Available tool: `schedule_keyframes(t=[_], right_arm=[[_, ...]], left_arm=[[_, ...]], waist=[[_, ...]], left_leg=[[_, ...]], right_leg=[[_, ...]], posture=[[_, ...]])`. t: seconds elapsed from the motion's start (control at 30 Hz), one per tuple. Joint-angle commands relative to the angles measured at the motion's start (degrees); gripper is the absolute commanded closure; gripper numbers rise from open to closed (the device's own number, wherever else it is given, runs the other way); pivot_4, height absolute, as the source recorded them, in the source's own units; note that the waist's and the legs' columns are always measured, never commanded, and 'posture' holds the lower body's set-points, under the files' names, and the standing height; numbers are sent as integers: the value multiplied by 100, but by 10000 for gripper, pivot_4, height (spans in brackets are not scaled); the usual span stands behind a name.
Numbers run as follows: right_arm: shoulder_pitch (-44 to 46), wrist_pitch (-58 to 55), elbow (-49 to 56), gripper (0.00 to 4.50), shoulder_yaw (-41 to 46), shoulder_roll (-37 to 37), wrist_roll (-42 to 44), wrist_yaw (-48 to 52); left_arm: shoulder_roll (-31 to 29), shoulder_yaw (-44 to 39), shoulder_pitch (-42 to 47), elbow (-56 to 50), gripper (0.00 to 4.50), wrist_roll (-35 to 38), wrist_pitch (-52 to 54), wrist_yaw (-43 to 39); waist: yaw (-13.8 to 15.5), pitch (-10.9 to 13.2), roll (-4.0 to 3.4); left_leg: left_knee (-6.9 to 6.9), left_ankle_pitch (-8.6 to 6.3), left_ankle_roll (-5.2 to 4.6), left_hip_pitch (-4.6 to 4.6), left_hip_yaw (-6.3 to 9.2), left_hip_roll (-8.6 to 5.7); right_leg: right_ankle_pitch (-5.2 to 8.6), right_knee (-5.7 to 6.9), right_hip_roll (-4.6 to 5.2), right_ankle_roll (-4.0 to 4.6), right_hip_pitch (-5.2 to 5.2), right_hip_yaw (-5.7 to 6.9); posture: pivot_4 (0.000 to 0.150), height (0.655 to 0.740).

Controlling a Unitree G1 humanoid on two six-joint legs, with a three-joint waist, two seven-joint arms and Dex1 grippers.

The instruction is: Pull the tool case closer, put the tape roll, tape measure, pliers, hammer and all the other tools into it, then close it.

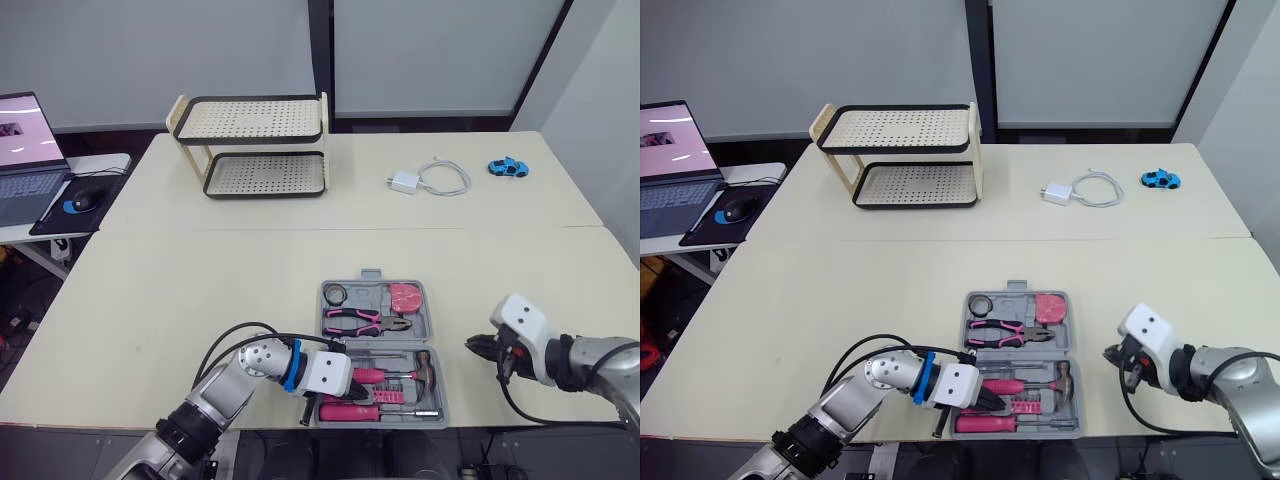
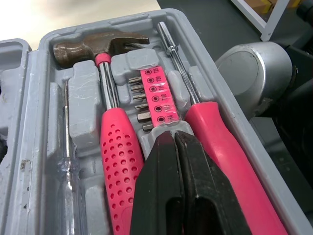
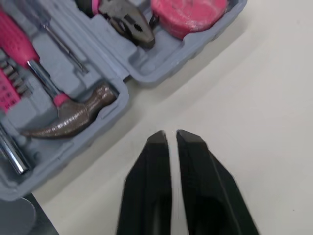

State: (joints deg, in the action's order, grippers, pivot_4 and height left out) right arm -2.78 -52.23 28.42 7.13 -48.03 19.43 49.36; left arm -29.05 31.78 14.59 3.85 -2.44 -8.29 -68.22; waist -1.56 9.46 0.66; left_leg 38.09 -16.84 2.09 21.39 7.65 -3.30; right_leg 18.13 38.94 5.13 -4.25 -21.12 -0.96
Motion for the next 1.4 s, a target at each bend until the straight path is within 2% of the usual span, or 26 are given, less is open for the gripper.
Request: schedule_keyframes(t=[0.03,0.17,0.3,0.57,0.73,1.2,1.4], right_arm=[[539,-937,-54,28458,273,231,556,-242],[1324,-1944,-632,14322,387,753,947,-649],[1942,-2273,-1290,163,320,1254,965,-1080],[2858,-2051,-2719,163,305,2176,738,-1915],[3159,-1705,-3482,163,198,2391,579,-2101],[3444,-1648,-4222,163,-370,2521,777,-1423],[3586,-1419,-4487,163,-329,2614,881,-1083]], left_arm=[[-99,118,7,118,45000,-267,18,10],[-99,156,40,169,45000,-293,-3,-2],[-89,188,71,197,45000,-301,20,-19],[-94,303,179,121,45000,-321,235,-113],[-127,294,198,63,45000,-318,313,-167],[-372,313,56,141,45000,-363,189,-292],[-419,317,39,296,45000,-396,92,-268]], waist=[[4,-1,0],[6,-1,0],[2,-4,-3],[-19,-9,-10],[-25,-11,-13],[-60,-31,-18],[-106,-42,-18]], left_leg=[[0,0,0,0,2,-1],[0,0,0,1,2,-1],[0,0,0,1,2,-2],[-1,1,1,2,1,-4],[-1,1,1,3,0,-4],[-7,1,1,-3,1,1],[-10,0,0,-7,0,1]], right_leg=[[0,0,0,0,1,1],[0,-1,0,0,1,0],[0,2,2,0,-3,0],[0,4,3,1,-8,-2],[0,6,3,1,-12,-2],[-1,7,-7,1,-14,-2],[-1,7,-7,1,-12,-4]], posture=[[1500,7400],[1500,7400],[1500,7400],[1500,7400],[1500,7400],[1500,7400],[1500,7400]])
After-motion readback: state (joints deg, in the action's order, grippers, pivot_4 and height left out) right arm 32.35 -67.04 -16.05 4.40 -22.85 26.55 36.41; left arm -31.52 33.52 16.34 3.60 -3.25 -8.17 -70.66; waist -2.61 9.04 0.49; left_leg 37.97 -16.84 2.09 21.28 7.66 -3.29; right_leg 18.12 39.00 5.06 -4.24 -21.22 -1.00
